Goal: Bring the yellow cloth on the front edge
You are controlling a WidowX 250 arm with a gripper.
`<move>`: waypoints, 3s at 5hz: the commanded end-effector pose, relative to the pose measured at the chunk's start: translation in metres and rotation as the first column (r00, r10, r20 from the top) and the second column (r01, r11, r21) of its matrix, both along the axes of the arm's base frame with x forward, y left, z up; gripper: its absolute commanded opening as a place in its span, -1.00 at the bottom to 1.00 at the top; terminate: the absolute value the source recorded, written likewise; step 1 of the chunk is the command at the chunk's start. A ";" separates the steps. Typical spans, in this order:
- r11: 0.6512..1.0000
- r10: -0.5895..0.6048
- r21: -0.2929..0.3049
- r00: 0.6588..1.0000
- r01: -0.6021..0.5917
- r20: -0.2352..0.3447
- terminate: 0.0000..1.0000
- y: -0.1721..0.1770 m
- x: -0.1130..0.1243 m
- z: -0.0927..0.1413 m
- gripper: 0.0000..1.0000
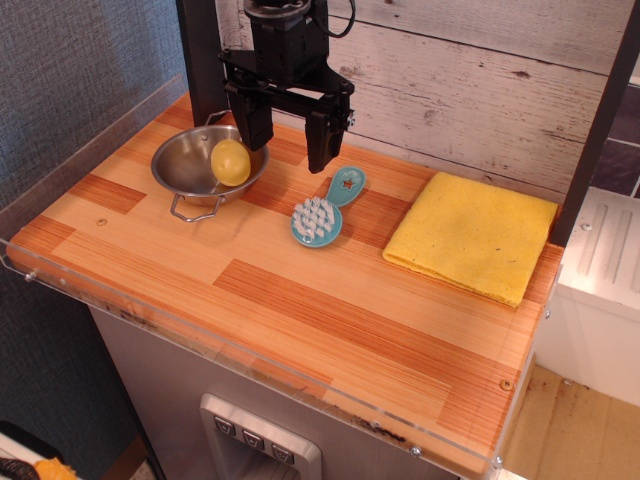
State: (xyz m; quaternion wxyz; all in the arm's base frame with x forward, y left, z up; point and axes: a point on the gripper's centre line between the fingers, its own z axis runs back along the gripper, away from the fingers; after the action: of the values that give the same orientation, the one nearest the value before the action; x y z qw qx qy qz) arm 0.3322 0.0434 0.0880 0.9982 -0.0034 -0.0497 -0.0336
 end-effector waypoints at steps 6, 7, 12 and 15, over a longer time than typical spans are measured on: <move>0.997 -0.068 -0.034 0.998 0.068 0.006 -1.00 -0.142 0.042 -0.021 1.00; 0.996 -0.092 -0.009 0.995 0.091 -0.030 -1.00 -0.151 0.045 -0.041 1.00; 0.991 -0.121 -0.068 0.987 0.114 -0.105 -1.00 -0.170 -0.011 -0.063 1.00; 0.980 -0.189 -0.079 0.976 0.181 -0.106 -1.00 -0.180 -0.079 -0.051 1.00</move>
State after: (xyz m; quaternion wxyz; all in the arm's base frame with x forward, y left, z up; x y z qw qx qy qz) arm 0.2524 -0.1320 0.0224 0.9923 -0.0365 0.0305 -0.1142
